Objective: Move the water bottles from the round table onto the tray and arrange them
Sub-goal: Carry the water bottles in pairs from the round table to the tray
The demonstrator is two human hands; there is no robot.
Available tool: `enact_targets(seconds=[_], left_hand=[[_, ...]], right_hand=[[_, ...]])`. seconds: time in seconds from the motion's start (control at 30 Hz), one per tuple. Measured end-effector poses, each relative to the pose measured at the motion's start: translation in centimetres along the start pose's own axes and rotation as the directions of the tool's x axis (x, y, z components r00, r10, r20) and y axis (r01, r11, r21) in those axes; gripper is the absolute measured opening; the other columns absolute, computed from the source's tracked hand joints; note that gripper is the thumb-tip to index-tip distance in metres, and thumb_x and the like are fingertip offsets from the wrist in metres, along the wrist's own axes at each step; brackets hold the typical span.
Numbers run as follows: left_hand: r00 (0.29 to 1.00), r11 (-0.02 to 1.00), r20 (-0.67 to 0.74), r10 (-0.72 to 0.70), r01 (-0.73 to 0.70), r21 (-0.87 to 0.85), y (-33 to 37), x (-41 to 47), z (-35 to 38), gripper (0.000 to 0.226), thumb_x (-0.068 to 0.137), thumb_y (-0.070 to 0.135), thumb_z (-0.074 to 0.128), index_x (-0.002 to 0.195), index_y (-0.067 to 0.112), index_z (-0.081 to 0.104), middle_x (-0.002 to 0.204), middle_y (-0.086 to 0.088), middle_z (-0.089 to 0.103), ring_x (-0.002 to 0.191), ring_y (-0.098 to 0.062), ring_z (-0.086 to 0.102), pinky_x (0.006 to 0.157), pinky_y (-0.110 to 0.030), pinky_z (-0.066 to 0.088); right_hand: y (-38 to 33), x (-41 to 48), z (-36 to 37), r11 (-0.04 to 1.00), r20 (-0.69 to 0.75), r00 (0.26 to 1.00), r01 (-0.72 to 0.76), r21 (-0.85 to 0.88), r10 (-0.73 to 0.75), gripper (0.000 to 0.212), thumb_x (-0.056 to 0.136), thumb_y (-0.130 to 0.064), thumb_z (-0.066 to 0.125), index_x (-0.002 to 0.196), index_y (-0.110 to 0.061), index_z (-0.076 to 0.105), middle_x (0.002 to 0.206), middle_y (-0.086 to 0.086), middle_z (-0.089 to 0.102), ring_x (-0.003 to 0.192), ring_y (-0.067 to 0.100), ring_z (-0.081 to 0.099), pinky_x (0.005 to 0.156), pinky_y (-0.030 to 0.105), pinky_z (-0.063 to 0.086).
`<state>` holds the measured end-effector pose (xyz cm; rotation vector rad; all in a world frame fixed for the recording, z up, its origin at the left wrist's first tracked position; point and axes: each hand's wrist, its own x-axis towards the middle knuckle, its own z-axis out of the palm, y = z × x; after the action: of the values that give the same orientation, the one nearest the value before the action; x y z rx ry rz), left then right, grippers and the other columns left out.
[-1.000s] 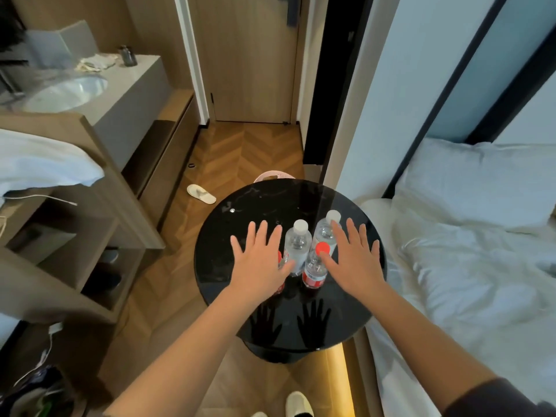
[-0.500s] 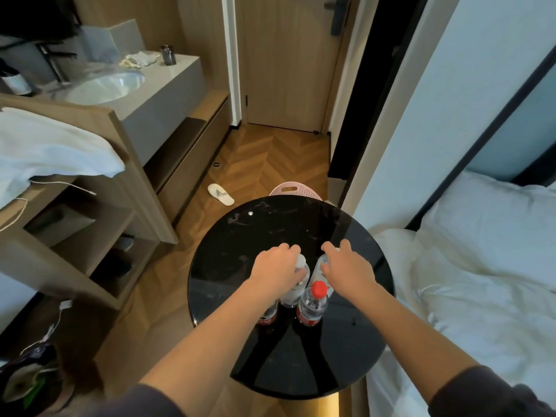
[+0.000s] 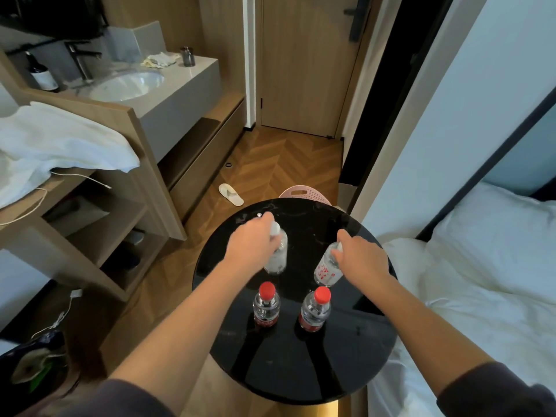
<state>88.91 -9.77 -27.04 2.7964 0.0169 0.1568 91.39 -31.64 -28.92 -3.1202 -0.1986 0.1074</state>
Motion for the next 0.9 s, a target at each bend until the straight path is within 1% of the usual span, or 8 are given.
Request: enact_targets(seconds=[0.17,0.23,0.3,0.47,0.6,0.7,0.83,0.9], left_hand=[[0.997,0.999,-0.067,-0.028,0.029,0.018,-2.0,-1.8,-2.5,0.022,0.094,0.034,0.052,0.103,0.015,0.048,0.089,-0.003,0.060,0.078,-0.021,0.060,0.070,-0.034,0.051],[0.997,0.999,-0.056,-0.047,0.048,0.019,-2.9,-3.1,-2.7,0.022,0.094,0.035,0.053,0.103,0.016,0.048,0.088,-0.002,0.060,0.077,-0.019,0.061,0.069,-0.032,0.051],[0.998,0.998,-0.033,-0.055,0.056,0.033,-3.7,-4.6,-2.6,0.022,0.094,0.036,0.053,0.103,0.017,0.048,0.087,0.000,0.059,0.075,-0.016,0.060,0.066,-0.028,0.050],[0.995,0.995,0.031,-0.091,0.089,0.038,-4.8,-9.1,-1.1,0.020,0.092,0.035,0.054,0.096,0.017,0.045,0.082,0.000,0.057,0.069,-0.015,0.057,0.057,-0.025,0.040],[0.987,0.990,0.088,-0.137,0.134,0.036,-5.0,-12.5,0.8,0.021,0.092,0.038,0.053,0.093,0.020,0.043,0.079,0.003,0.056,0.065,-0.013,0.055,0.054,-0.024,0.037],[0.985,0.989,0.098,-0.145,0.142,0.042,-5.0,-14.0,1.8,0.023,0.091,0.041,0.054,0.088,0.024,0.040,0.071,0.006,0.050,0.059,-0.009,0.051,0.049,-0.022,0.032],[0.984,0.992,0.123,-0.125,0.121,0.037,-4.6,-15.0,2.5,0.022,0.091,0.043,0.054,0.093,0.025,0.042,0.076,0.007,0.053,0.065,-0.010,0.056,0.055,-0.024,0.045],[0.986,0.994,0.125,-0.111,0.112,-0.001,-4.6,-15.4,2.6,0.022,0.090,0.044,0.056,0.095,0.026,0.044,0.080,0.008,0.055,0.068,-0.009,0.057,0.058,-0.023,0.047]], right_hand=[[0.1,-1.1,-0.5,1.000,-0.003,1.000,-0.024,-0.016,0.024,0.023,0.098,-0.033,0.052,0.118,-0.024,0.043,0.082,-0.002,0.052,0.068,0.013,0.054,0.047,0.021,0.034],[0.3,-2.1,-0.3,0.998,0.001,0.999,-0.044,-0.042,0.044,0.020,0.099,-0.033,0.050,0.116,-0.024,0.043,0.072,-0.004,0.047,0.060,0.011,0.049,0.045,0.022,0.029],[0.4,-3.4,-0.1,0.995,0.012,0.998,-0.064,-0.078,0.066,0.019,0.100,-0.032,0.049,0.116,-0.024,0.043,0.068,-0.004,0.044,0.055,0.010,0.045,0.043,0.022,0.025],[0.4,-6.7,0.5,0.992,0.039,0.996,-0.074,-0.107,0.078,0.019,0.099,-0.037,0.045,0.111,-0.023,0.048,0.068,-0.004,0.050,0.056,0.011,0.047,0.047,0.025,0.033],[-0.4,-9.0,1.2,0.989,0.059,0.996,-0.063,-0.134,0.071,0.026,0.096,-0.039,0.044,0.115,-0.023,0.050,0.067,-0.005,0.046,0.054,0.010,0.042,0.045,0.025,0.027],[-1.5,-10.2,1.8,0.994,0.064,0.997,-0.026,-0.110,0.034,0.020,0.093,-0.038,0.044,0.106,-0.024,0.052,0.068,-0.006,0.048,0.057,0.011,0.049,0.046,0.024,0.029],[-3.7,-11.2,2.4,0.998,0.070,0.997,0.034,-0.059,-0.030,0.026,0.094,-0.040,0.043,0.117,-0.030,0.049,0.068,-0.006,0.049,0.056,0.013,0.046,0.046,0.025,0.032],[-4.9,-11.6,2.7,0.998,0.057,0.997,0.059,-0.035,-0.057,0.025,0.093,-0.043,0.045,0.112,-0.027,0.049,0.067,-0.007,0.044,0.056,0.014,0.047,0.045,0.025,0.029]])
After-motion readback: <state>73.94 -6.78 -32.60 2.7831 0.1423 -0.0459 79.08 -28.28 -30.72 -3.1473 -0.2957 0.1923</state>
